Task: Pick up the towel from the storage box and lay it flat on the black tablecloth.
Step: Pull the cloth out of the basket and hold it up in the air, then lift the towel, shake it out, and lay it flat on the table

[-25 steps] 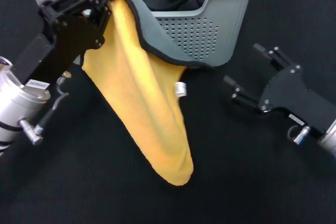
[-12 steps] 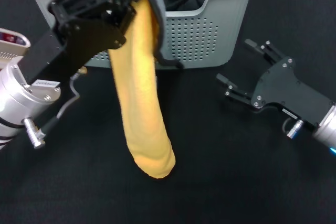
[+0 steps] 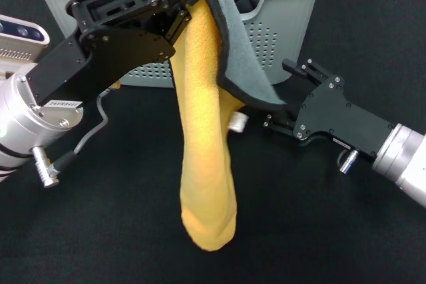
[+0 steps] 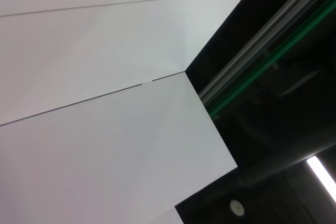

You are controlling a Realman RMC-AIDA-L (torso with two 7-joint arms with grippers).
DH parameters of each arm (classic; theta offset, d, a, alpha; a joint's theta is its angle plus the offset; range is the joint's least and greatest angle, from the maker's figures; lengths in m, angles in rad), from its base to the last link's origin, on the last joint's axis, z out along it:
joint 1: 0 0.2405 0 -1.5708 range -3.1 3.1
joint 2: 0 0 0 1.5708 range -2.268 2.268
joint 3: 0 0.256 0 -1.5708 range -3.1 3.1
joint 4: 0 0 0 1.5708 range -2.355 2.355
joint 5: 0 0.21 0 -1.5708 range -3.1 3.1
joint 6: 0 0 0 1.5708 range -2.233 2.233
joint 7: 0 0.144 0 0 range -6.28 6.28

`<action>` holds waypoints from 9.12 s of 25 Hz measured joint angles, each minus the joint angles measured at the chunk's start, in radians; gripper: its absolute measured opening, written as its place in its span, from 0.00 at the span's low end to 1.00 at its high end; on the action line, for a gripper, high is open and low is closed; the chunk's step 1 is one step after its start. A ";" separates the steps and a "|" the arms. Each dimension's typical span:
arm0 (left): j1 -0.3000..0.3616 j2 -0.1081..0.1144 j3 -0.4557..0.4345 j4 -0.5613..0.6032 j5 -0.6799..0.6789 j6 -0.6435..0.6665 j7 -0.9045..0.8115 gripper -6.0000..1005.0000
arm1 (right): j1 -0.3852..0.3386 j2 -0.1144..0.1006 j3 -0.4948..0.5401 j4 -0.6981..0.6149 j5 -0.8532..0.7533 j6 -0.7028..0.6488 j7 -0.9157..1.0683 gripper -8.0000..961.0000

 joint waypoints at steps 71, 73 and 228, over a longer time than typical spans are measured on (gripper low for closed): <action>0.138 -0.011 -0.067 -0.353 0.048 -0.448 0.817 0.36 | 0.067 -0.015 0.721 0.662 -0.801 -0.003 0.521 0.01; 0.139 -0.011 -0.066 -0.366 0.012 -0.439 1.030 0.37 | 0.076 -0.014 0.721 0.657 -0.801 -0.013 0.521 0.01; 0.511 0.102 0.186 0.137 -0.124 0.102 1.229 0.01 | -0.423 -0.046 0.801 1.002 -1.281 0.556 1.206 0.09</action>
